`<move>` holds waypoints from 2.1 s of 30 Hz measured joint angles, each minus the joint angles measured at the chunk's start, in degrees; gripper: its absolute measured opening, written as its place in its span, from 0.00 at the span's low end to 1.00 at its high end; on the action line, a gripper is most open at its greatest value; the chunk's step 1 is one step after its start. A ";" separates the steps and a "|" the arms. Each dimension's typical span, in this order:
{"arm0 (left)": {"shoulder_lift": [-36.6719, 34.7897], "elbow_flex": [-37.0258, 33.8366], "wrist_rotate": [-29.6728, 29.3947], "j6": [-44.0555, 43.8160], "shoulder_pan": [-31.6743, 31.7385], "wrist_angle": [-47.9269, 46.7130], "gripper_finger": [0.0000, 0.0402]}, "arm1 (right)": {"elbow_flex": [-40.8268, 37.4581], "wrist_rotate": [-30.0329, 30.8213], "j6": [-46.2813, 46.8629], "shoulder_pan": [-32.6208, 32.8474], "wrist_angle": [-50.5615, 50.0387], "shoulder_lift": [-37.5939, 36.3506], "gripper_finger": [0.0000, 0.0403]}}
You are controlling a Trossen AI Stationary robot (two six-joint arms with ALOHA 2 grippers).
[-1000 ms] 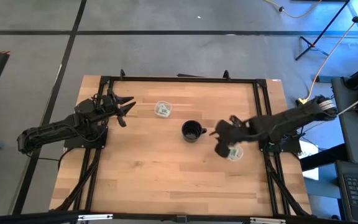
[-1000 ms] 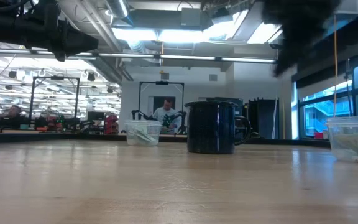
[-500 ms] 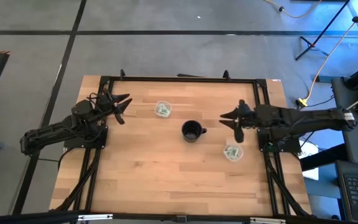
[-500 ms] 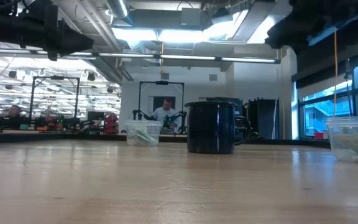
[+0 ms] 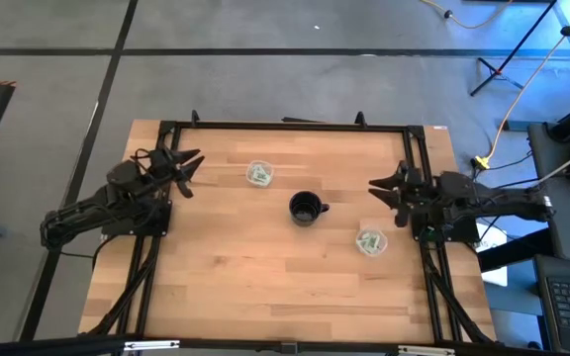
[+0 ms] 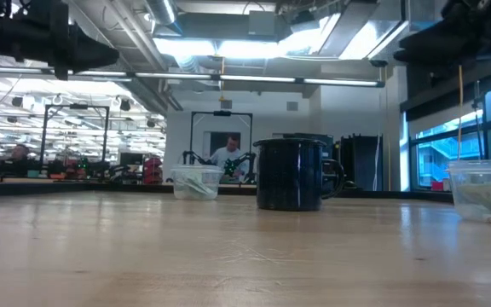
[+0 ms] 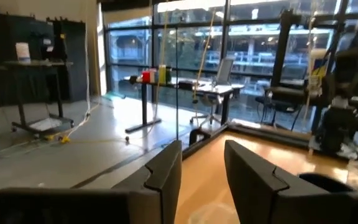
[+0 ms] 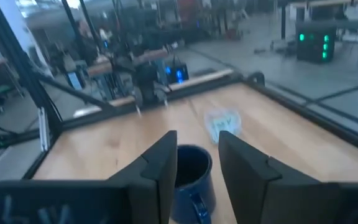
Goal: Pick and place items into bin
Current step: Return to Home Position
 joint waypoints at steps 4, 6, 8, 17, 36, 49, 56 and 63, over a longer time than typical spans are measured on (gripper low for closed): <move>0.06 0.68 0.27 -0.43 0.00 -0.82 0.29 | -2.85 0.02 -0.51 0.00 0.58 -7.09 0.30; 0.02 0.66 0.34 -0.95 0.00 -0.76 0.29 | -4.12 0.03 -1.34 0.00 1.01 -10.53 0.30; 0.09 0.66 0.33 -0.96 0.00 -0.85 0.29 | -5.55 0.03 -1.96 0.00 1.28 -13.68 0.30; 0.17 0.66 0.18 -0.98 0.00 -1.85 0.29 | -6.47 0.13 -7.46 -0.28 2.77 -13.58 0.30; 0.20 0.64 0.17 -0.98 0.00 -1.95 0.30 | -15.36 7.00 -9.28 -0.26 9.87 -13.02 0.30; 0.19 0.62 0.13 -0.98 0.00 -1.95 0.29 | -15.52 6.94 -9.20 -0.26 9.76 -12.92 0.30; 0.20 0.62 0.12 -0.98 0.00 -1.95 0.29 | -15.52 6.88 -6.28 -0.26 9.74 -12.92 0.30; 0.19 0.62 0.14 -0.98 -0.02 -1.95 0.29 | -15.52 6.86 -7.63 -0.26 9.74 -12.92 0.30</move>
